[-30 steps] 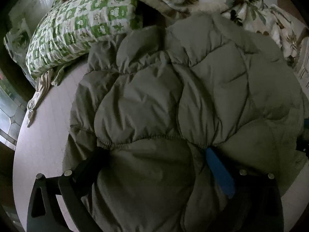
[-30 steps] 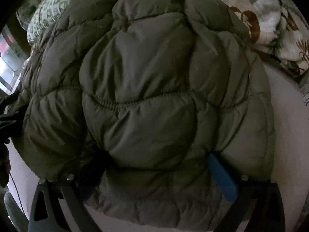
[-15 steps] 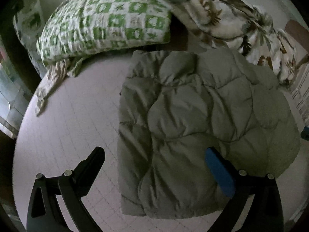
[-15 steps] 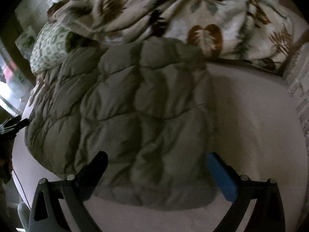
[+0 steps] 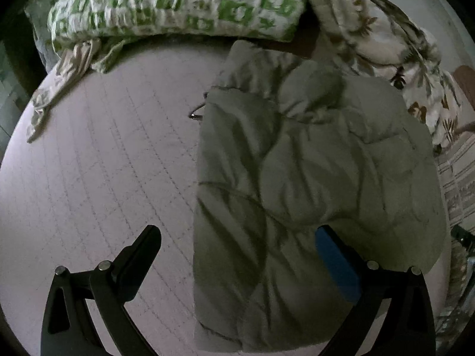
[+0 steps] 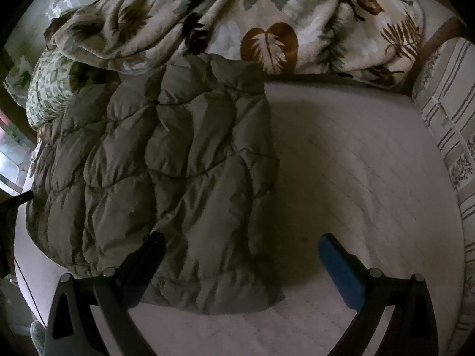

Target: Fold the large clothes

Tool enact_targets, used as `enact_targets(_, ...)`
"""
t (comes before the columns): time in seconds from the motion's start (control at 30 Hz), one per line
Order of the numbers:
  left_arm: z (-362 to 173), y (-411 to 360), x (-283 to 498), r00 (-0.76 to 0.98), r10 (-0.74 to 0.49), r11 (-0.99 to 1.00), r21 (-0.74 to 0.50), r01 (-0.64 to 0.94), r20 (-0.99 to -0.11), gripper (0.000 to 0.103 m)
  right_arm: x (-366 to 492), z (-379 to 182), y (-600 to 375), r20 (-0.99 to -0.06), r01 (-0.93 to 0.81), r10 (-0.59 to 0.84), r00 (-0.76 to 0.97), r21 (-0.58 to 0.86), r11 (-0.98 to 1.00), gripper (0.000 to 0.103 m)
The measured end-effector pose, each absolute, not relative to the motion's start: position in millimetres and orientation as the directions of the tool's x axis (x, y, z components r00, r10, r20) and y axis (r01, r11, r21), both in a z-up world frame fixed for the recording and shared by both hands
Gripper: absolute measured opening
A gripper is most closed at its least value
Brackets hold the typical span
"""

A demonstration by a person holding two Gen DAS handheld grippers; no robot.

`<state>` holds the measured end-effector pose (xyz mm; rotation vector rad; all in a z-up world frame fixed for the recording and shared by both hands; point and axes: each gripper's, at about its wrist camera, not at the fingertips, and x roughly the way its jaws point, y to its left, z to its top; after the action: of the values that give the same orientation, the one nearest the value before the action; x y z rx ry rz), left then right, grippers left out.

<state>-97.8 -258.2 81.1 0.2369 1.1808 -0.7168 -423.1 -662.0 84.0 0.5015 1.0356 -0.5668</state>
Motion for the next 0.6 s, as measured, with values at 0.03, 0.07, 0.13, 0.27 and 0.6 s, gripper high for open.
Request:
enact_targets(0.03, 78, -259, -95, 0.184, -0.386, 0.758, -0.196, 0.622, -0.904, 0.103, -423, 83, -663, -0.899, 0.652, -0.198, 0.392, 0.119, 0.749, 0.103)
enact_targets(0.07, 74, -260, -92, 0.171, -0.388, 0.752, -0.203, 0.627, -0.906, 0.103, -423, 82, -664, -0.899, 0.654, -0.199, 0.391, 0.120, 0.747, 0.103)
enact_targets(0.13, 67, -264, -90, 0.155, -0.387, 0.742, -0.207, 0.638, -0.909, 0.103, -423, 81, -667, -0.898, 0.659, -0.196, 0.393, 0.127, 0.741, 0.103)
enact_targets(0.27, 52, -273, -85, 0.088, -0.423, 0.723, -0.277, 0.633, -0.902, 0.103, -422, 78, -673, -0.899, 0.662, -0.187, 0.396, 0.138, 0.737, 0.103)
enact_targets(0.6, 12, -313, -80, -0.008, -0.314, 0.669, -0.228, 0.708, -0.949, 0.103, -413, 53, -707, -0.914, 0.659, -0.082, 0.398, 0.222, 0.718, 0.103)
